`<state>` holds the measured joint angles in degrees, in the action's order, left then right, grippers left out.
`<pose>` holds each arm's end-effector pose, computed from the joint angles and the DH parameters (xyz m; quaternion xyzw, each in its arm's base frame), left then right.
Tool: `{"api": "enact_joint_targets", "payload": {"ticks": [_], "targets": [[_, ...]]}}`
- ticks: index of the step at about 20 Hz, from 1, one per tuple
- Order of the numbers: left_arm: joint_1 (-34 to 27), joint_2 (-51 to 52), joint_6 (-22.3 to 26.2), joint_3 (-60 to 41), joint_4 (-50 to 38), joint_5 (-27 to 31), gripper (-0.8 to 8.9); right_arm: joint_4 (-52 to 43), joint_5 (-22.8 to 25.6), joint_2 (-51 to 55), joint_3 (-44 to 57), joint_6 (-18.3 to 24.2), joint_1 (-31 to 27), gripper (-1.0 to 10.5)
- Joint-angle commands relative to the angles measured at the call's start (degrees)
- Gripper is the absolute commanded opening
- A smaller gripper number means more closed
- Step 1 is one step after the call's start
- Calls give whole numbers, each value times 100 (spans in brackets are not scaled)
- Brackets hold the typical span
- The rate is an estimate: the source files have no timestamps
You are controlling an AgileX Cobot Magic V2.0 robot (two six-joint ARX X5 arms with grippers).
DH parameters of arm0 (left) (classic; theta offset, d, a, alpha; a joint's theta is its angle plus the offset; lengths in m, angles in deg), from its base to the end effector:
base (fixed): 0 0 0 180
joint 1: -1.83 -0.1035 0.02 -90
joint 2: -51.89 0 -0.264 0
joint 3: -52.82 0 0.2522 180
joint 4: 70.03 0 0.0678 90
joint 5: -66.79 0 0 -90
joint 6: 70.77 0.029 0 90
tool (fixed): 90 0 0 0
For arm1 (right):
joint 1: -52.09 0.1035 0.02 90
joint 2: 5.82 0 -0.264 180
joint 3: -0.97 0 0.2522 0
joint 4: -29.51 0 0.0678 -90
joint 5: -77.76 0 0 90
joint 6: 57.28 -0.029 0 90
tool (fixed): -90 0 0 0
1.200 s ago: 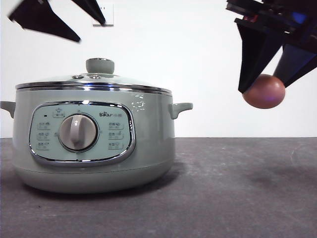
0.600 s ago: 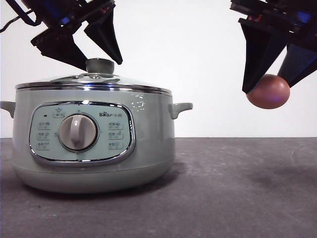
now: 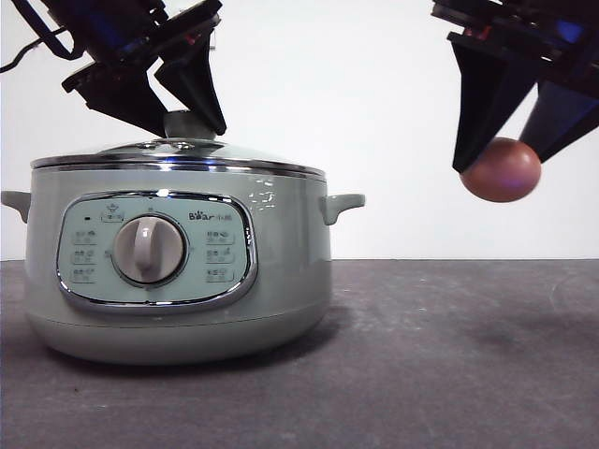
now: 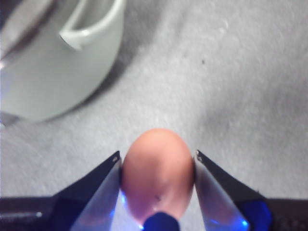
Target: Pick up the egg,open the lid,put the egg in the pot,close the lid
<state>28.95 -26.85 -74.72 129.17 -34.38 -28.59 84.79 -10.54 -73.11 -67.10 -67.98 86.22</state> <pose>0.2627 -0.1376 0.2923 0.0301 0.3290 -0.2534 0.9092 0.1879 0.1263 0.2717 -0.0606 0.4569 0.2065 0.8631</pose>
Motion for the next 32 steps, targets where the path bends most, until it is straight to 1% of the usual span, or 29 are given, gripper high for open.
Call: {"api": "enact_joint_targets", "payload": {"ticks": [1,2,4,5,7,9,12,14,18,20,24,28,32], "targets": [[-2,144,118,-22,-120,94,-8,-195,-7,31,-17,-37,2,-4],[-2,264,120,-7,-136,120,-8,-286,-31,31,-52,-37,2,-4],[-7,570,170,87,-120,372,-8,-411,-48,31,-216,-35,13,-4],[-7,750,271,151,-109,404,-8,-525,-170,26,-328,-33,13,-5],[-7,1182,275,269,-76,409,-8,-922,-529,20,-542,-15,17,-9],[-7,1657,273,354,-9,507,-8,-1123,-780,-74,-835,-15,44,-9],[-7,2424,278,424,308,881,-8,-1147,-778,-503,-1421,48,264,-9],[-7,2911,278,424,542,1088,-8,-1143,-780,-933,-1862,166,415,-9],[-7,3674,317,424,1082,1685,-8,-957,-804,-2044,-2933,446,704,-9],[-7,3987,315,424,1314,1794,-8,-839,-933,-2734,-3552,680,800,-9],[-7,4376,310,424,1786,1963,-8,-579,-920,-3985,-4446,1040,957,-9],[-7,4487,299,424,2046,2041,-8,-522,-857,-4828,-4638,1388,1099,-9],[-7,4487,293,424,2109,2039,-8,-461,-726,-5274,-4638,1578,1198,-9]]}}
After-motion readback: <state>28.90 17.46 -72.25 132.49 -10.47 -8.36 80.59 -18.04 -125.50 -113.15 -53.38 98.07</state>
